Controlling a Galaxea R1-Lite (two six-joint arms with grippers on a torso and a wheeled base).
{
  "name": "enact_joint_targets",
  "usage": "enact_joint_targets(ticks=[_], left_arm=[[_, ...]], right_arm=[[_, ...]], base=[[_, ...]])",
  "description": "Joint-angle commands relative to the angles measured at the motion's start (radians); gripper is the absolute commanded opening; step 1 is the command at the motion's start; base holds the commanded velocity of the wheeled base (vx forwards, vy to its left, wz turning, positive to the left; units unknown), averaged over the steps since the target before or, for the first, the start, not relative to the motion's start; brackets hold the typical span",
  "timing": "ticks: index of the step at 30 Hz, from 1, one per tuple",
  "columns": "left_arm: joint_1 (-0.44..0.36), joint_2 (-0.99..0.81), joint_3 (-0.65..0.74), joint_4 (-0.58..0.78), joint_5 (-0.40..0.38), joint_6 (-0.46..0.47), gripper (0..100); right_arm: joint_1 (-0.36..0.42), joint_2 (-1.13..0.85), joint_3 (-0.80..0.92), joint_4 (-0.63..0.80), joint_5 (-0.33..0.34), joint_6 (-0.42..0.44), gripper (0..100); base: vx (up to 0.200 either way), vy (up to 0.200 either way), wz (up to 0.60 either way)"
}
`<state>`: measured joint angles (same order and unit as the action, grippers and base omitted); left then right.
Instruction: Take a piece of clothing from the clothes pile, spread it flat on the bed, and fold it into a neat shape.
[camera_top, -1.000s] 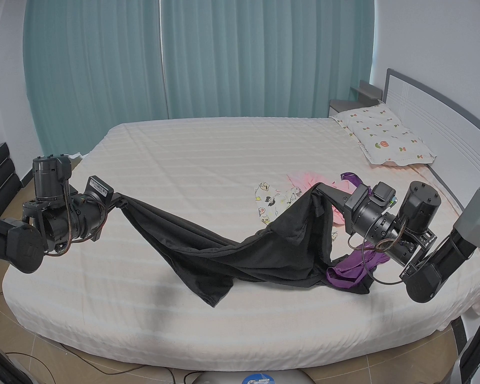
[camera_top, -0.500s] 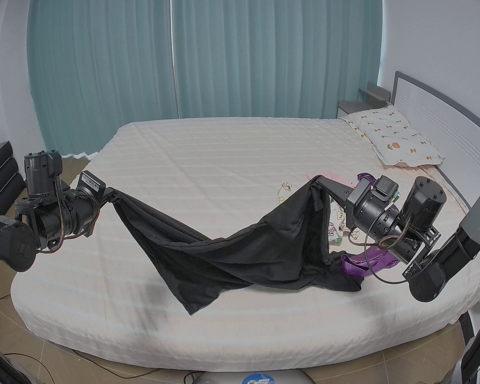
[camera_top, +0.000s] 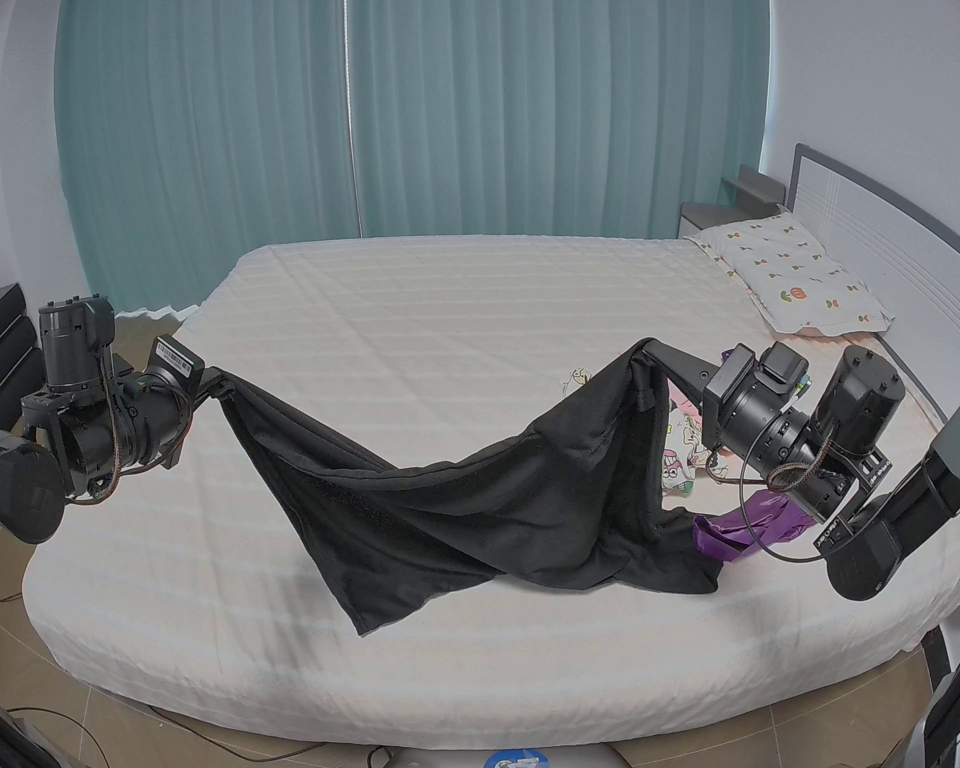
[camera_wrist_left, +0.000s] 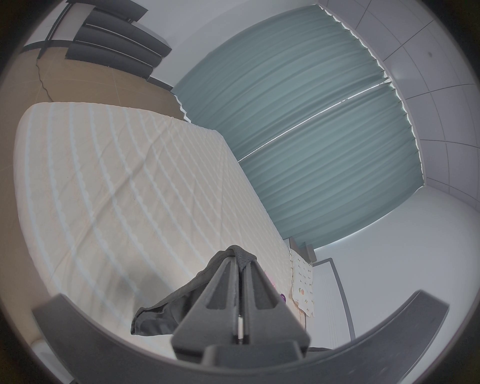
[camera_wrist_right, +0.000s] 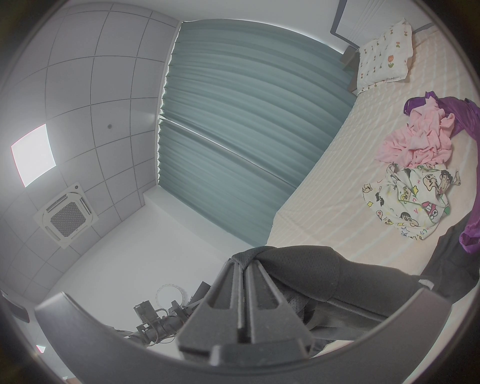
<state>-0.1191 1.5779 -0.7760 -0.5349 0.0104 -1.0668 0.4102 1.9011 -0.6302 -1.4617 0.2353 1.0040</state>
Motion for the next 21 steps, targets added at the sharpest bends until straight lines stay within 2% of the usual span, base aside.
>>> enact_joint_targets(ticks=[1,8,21], left_arm=[[-0.011,0.011,0.001,0.004,0.0,-0.001,0],[-0.028,0.021,0.007,0.007,-0.001,-0.002,0],[-0.011,0.014,0.003,0.007,0.002,0.001,0]], right_arm=[[-0.002,0.026,0.0,-0.002,0.001,0.001,0],[-0.005,0.036,0.003,-0.002,0.001,0.001,0],[-0.005,0.032,0.001,-0.002,0.001,-0.001,0]], base=[[0.0,0.0,0.0],[0.0,0.0,0.0],[0.0,0.2,0.0]])
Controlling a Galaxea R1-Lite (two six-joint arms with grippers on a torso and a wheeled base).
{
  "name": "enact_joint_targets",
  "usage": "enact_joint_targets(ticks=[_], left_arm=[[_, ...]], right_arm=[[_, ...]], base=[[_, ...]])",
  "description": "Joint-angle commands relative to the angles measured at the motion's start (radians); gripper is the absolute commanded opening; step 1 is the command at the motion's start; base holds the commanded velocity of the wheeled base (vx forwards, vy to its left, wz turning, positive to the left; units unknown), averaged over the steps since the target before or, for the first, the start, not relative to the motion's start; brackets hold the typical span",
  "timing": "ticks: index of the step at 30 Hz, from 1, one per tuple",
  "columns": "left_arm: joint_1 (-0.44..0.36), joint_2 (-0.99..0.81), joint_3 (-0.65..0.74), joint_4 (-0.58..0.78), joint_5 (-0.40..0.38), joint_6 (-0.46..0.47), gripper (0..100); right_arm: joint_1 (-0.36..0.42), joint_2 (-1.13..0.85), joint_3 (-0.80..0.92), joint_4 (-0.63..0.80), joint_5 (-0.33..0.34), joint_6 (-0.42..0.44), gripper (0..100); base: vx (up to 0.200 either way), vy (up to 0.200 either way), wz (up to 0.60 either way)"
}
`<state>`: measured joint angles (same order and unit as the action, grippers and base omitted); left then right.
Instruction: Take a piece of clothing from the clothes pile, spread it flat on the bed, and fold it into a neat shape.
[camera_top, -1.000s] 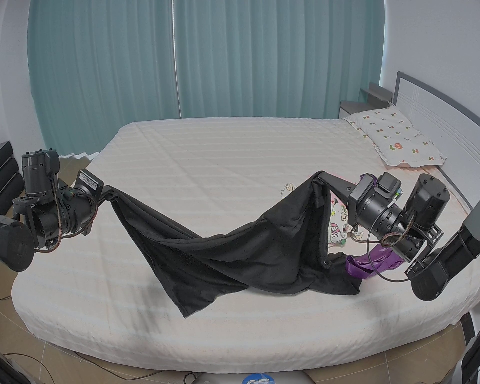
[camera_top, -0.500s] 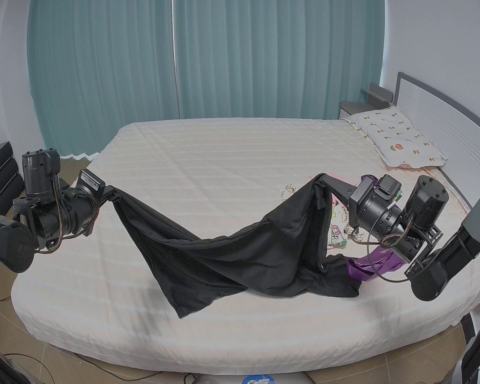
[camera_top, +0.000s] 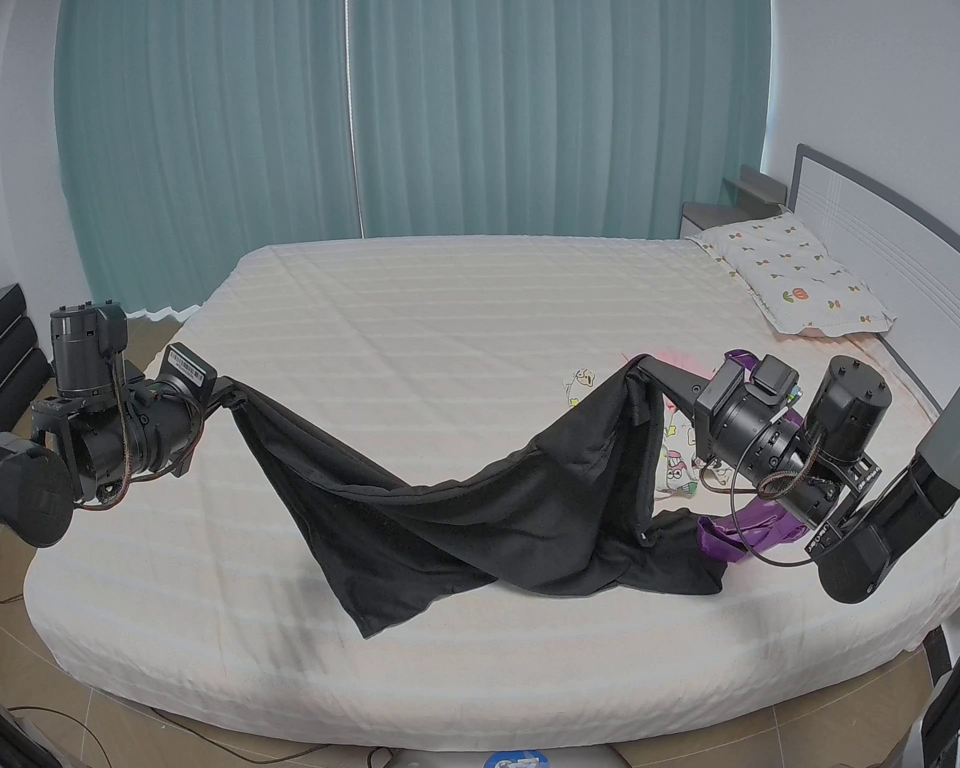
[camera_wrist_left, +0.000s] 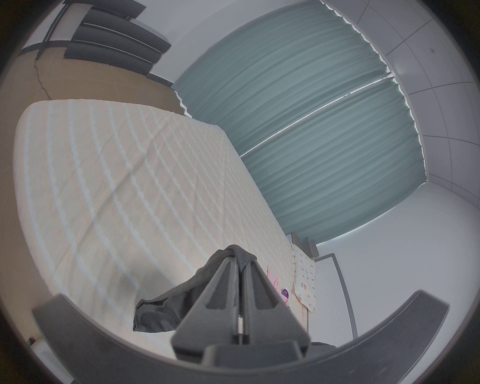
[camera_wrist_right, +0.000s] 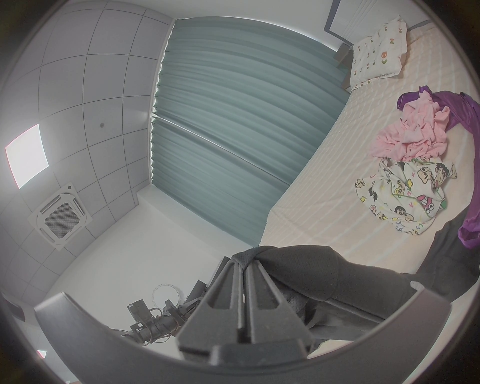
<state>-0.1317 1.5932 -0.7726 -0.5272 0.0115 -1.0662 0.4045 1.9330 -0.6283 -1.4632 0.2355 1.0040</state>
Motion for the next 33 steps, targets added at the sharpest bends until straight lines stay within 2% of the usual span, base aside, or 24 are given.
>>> enact_joint_targets(ticks=[1,8,13,20,26,33], left_arm=[[0.004,-0.002,-0.001,0.001,0.001,0.0,0],[0.006,-0.004,0.004,0.001,-0.001,0.022,0],[-0.005,-0.001,0.013,0.001,-0.002,0.023,0],[-0.074,0.005,0.022,0.001,-0.001,0.02,0],[-0.115,-0.012,0.036,0.047,-0.001,0.02,0],[-0.128,-0.055,0.052,0.081,-0.001,0.015,0]], right_arm=[[0.004,-0.003,-0.001,0.0,0.001,-0.001,0],[0.005,-0.008,-0.001,0.0,0.001,-0.007,0],[0.004,-0.006,0.001,0.003,0.001,-0.031,0],[-0.003,-0.008,0.019,0.057,-0.001,-0.067,0],[-0.001,-0.054,0.091,0.055,-0.007,-0.081,0],[0.005,-0.141,0.154,0.058,-0.016,-0.082,0]], base=[[0.0,0.2,0.0],[0.0,0.2,0.0],[0.0,0.0,0.0],[0.0,0.0,0.0],[-0.2,0.0,0.0],[-0.2,0.0,0.0]])
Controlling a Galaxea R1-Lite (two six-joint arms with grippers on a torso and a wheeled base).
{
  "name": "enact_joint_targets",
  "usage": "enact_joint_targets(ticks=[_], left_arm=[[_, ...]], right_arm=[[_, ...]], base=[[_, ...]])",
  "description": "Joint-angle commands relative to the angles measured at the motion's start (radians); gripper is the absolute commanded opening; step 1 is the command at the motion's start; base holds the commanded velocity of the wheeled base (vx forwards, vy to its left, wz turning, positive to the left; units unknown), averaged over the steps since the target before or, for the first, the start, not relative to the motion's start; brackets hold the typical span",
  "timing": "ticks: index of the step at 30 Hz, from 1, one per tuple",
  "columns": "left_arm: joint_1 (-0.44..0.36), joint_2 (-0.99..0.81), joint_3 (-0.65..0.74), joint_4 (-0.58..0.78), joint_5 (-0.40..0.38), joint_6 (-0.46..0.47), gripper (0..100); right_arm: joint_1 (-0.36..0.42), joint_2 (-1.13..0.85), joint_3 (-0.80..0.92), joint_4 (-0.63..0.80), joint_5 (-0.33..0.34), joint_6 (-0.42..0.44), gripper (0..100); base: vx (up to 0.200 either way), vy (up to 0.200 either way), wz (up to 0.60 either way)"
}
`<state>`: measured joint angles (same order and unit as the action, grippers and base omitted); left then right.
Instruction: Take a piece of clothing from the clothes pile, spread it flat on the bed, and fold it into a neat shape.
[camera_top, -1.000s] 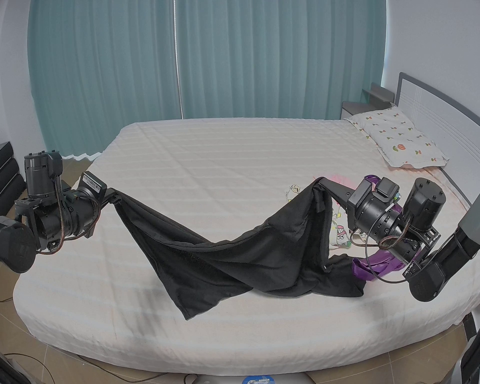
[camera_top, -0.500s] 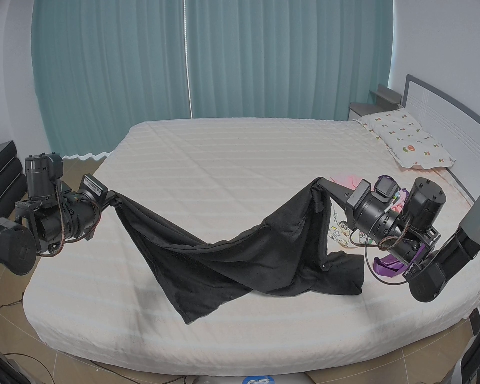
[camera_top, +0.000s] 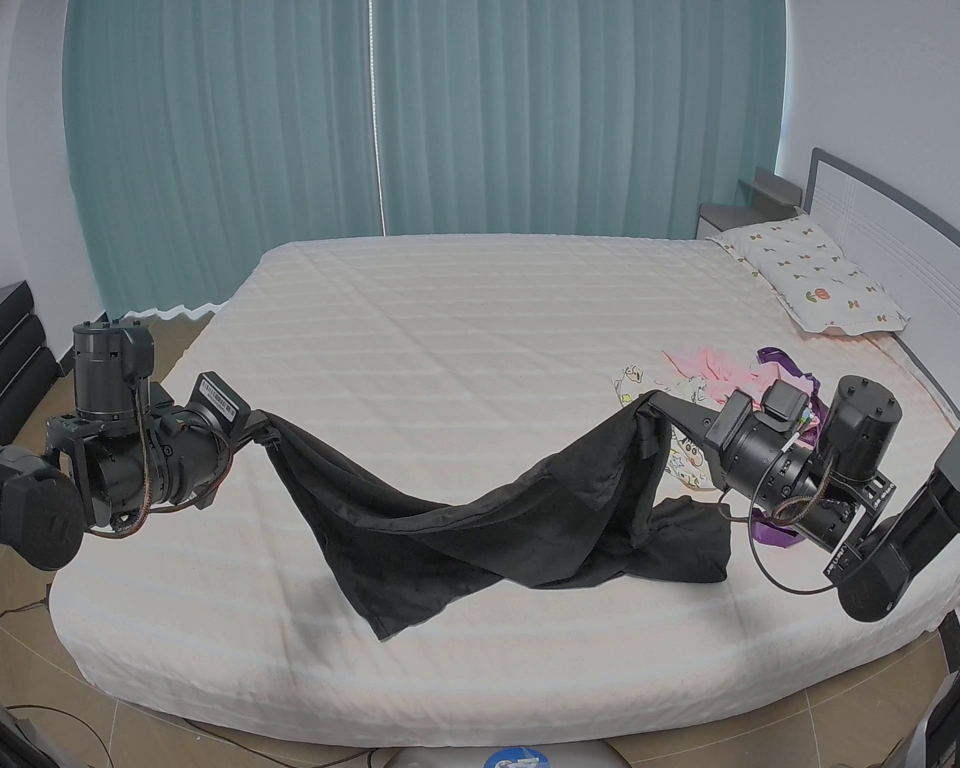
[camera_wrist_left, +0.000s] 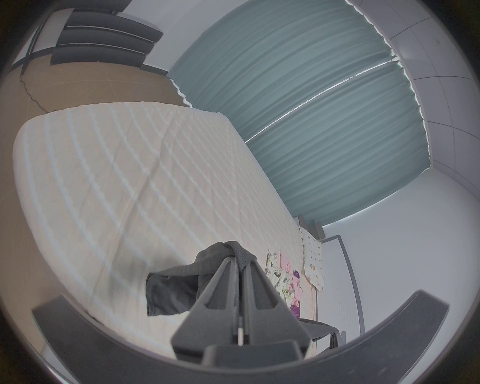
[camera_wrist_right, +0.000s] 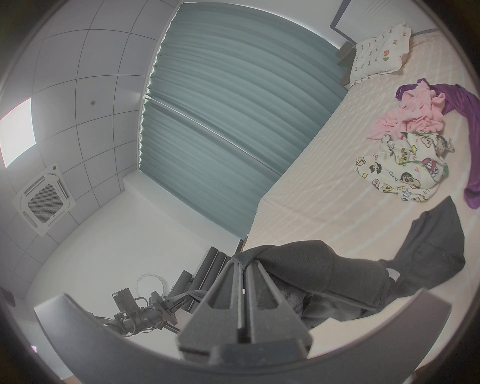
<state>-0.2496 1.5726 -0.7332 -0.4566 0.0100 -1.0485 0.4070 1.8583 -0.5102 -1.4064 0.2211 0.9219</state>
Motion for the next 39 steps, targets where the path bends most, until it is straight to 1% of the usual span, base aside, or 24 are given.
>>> enact_joint_targets(ticks=[1,7,10,11,12,14,15,16,18,19,20,21,24,27,29,30,31,32,33,36,39], left_arm=[[-0.022,-0.072,0.028,0.015,0.001,-0.002,0],[-0.037,-0.157,0.046,0.039,0.002,-0.002,0],[-0.039,-0.2,0.029,0.072,0.002,-0.002,0],[-0.043,-0.227,-0.003,0.098,0.002,-0.002,0],[-0.043,-0.227,-0.003,0.098,0.002,-0.002,0],[-0.063,-0.258,-0.075,0.162,-0.001,-0.002,0],[-0.074,-0.258,-0.087,0.17,0.001,-0.005,0],[-0.1,-0.252,-0.112,0.184,0.001,-0.011,0],[-0.169,-0.238,-0.176,0.2,0.015,-0.044,0],[-0.169,-0.238,-0.176,0.2,0.015,-0.044,0],[-0.206,-0.221,-0.235,0.214,0.016,-0.074,0],[-0.221,-0.212,-0.27,0.234,0.016,-0.082,0],[-0.246,-0.22,-0.324,0.308,0.013,-0.088,0],[-0.24,-0.209,-0.364,0.323,0.016,-0.09,0],[-0.209,-0.18,-0.394,0.322,0.016,-0.091,0],[-0.198,-0.167,-0.402,0.32,0.016,-0.091,0],[-0.174,-0.126,-0.43,0.317,0.018,-0.091,0],[-0.174,-0.126,-0.43,0.317,0.018,-0.091,0],[-0.158,-0.059,-0.471,0.32,0.019,-0.091,0],[-0.137,0.017,-0.505,0.32,0.036,-0.097,0],[-0.134,0.086,-0.528,0.32,0.039,-0.127,0]], right_arm=[[0.009,-0.128,0.076,0.001,-0.002,0.0,0],[0.03,-0.284,0.144,0.007,-0.002,-0.002,0],[0.042,-0.372,0.137,0.052,-0.002,-0.002,0],[0.042,-0.438,0.11,0.124,-0.002,-0.002,0],[0.042,-0.438,0.11,0.124,-0.002,-0.002,0],[0.059,-0.521,-0.017,0.287,0.003,0.0,0],[0.07,-0.522,-0.039,0.311,0.001,0.002,0],[0.101,-0.521,-0.082,0.357,0.0,0.006,0],[0.199,-0.502,-0.179,0.461,-0.023,0.009,0],[0.199,-0.502,-0.179,0.461,-0.023,0.009,0],[0.253,-0.473,-0.269,0.509,-0.071,0.011,0],[0.262,-0.453,-0.329,0.515,-0.097,0.011,0],[0.26,-0.441,-0.421,0.53,-0.111,0.011,0],[0.228,-0.432,-0.473,0.538,-0.112,0.011,0],[0.159,-0.398,-0.536,0.549,-0.109,0.011,0],[0.142,-0.384,-0.548,0.55,-0.108,0.011,0],[0.09,-0.335,-0.593,0.553,-0.108,0.011,0],[0.09,-0.335,-0.593,0.553,-0.108,0.011,0],[0.032,-0.257,-0.654,0.555,-0.111,0.011,0],[-0.024,-0.166,-0.712,0.553,-0.115,0.011,0],[-0.065,-0.094,-0.746,0.552,-0.114,0.011,0]], base=[[-0.2,0.0,0.0],[-0.2,0.0,0.0],[-0.2,0.0,0.0],[-0.2,0.0,0.0],[-0.2,0.0,0.0],[-0.2,0.0,0.0],[-0.2,0.0,0.0],[-0.2,0.0,0.0],[-0.2,0.0,0.0],[-0.2,0.0,0.0],[-0.2,0.0,0.0],[-0.2,0.0,0.0],[-0.133,0.0,0.0],[0.0,0.0,0.0],[0.0,0.0,0.0],[0.0,0.0,0.0],[0.0,0.0,0.0],[0.0,0.0,0.0],[0.0,0.0,0.0],[0.0,0.0,0.0],[0.0,0.0,0.0]])
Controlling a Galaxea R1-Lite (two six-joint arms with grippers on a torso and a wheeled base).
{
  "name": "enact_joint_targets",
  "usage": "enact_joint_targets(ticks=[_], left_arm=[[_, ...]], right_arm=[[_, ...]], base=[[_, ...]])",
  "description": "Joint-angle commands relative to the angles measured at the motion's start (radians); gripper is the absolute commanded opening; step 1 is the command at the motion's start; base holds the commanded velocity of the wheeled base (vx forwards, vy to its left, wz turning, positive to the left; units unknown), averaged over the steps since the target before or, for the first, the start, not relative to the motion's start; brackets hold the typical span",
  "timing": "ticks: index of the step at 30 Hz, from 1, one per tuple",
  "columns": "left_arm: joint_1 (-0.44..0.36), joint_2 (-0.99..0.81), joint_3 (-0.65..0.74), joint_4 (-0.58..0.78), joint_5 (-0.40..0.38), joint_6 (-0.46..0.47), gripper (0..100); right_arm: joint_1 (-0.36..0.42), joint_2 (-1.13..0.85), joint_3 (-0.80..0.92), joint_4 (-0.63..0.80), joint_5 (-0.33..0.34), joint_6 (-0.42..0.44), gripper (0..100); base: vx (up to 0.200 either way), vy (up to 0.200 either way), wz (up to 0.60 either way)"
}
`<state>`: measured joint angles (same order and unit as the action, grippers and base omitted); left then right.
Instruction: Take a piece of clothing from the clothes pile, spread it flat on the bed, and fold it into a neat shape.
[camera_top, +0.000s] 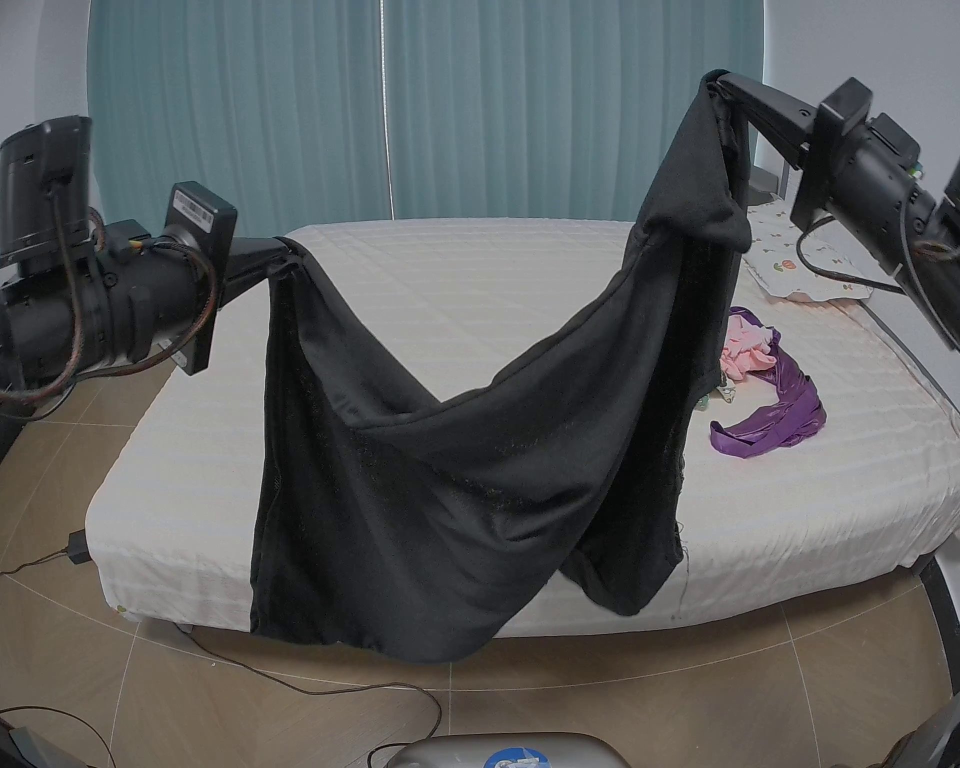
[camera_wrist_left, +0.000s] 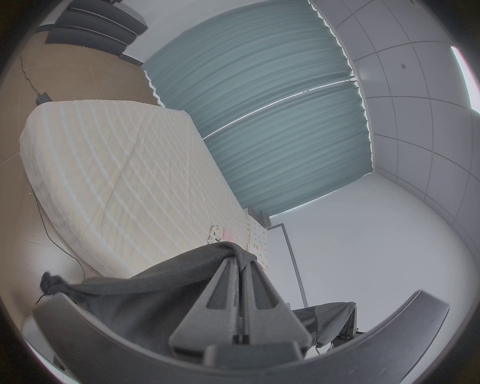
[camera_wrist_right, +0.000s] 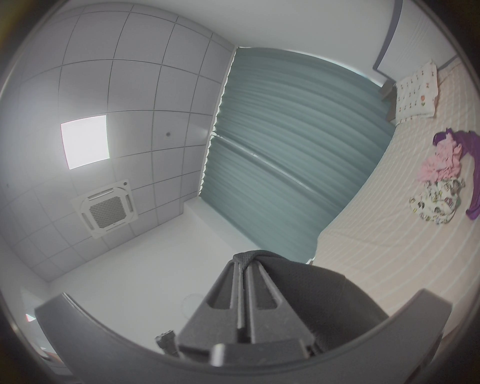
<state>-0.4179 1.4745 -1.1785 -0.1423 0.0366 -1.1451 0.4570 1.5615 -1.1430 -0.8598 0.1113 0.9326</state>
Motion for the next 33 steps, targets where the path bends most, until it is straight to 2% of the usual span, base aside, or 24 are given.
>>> enact_joint_targets(ticks=[1,5,33], left_arm=[[0.036,0.205,-0.087,0.004,0.012,-0.036,0],[0.037,0.271,-0.105,0.003,0.003,-0.047,0],[0.05,0.55,-0.273,-0.019,0.003,-0.048,0]], right_arm=[[-0.13,0.219,-0.119,0.005,-0.001,0.0,0],[-0.152,0.275,-0.136,0.004,-0.001,0.0,0],[-0.169,0.473,-0.11,-0.039,0.013,-0.003,0]], base=[[0.0,0.0,0.0],[0.0,0.0,0.0],[0.2,0.0,0.0]])
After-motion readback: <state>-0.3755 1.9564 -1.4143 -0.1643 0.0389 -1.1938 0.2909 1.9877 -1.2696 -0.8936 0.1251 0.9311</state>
